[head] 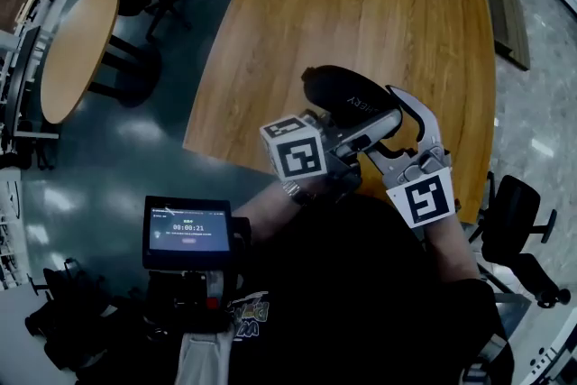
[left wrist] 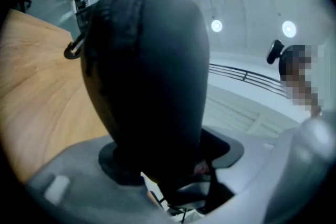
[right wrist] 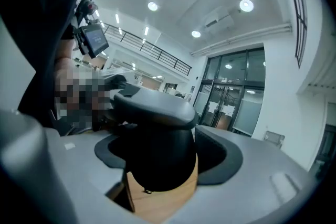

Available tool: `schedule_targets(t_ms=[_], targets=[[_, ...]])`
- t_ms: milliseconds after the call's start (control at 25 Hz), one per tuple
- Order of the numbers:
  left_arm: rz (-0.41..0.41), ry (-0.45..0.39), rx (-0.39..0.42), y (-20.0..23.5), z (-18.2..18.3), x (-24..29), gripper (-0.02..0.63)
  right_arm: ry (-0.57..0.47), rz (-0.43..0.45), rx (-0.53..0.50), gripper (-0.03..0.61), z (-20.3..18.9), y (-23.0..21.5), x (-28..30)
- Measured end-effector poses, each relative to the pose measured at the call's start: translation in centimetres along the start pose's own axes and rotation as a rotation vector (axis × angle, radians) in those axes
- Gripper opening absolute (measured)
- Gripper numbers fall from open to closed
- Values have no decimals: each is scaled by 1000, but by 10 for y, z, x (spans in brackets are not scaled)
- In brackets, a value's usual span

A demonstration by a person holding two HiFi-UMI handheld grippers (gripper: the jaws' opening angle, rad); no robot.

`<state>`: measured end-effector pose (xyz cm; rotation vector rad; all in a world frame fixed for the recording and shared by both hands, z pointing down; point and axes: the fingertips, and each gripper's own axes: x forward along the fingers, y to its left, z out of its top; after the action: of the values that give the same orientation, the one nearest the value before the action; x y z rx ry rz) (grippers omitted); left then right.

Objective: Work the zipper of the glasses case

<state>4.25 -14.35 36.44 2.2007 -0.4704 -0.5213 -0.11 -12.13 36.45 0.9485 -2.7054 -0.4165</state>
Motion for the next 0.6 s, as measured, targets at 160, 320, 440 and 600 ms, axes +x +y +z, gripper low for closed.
schedule_targets(t_ms=[160,320,440,600], targets=[[-68,15,-43,-6,10,6,271,-15,-92,186,329,-4,-27,-19],[-53,-38,-52,5,32,-5,267,-44,-161,128,324,-10,-52,-31],[-32,-76,-43,19,41,-19,258,-61,-213,118,324,-21,-65,-37],[53,-68,-16,38,32,-58,177,-30,-211,117,324,-48,-64,-36]])
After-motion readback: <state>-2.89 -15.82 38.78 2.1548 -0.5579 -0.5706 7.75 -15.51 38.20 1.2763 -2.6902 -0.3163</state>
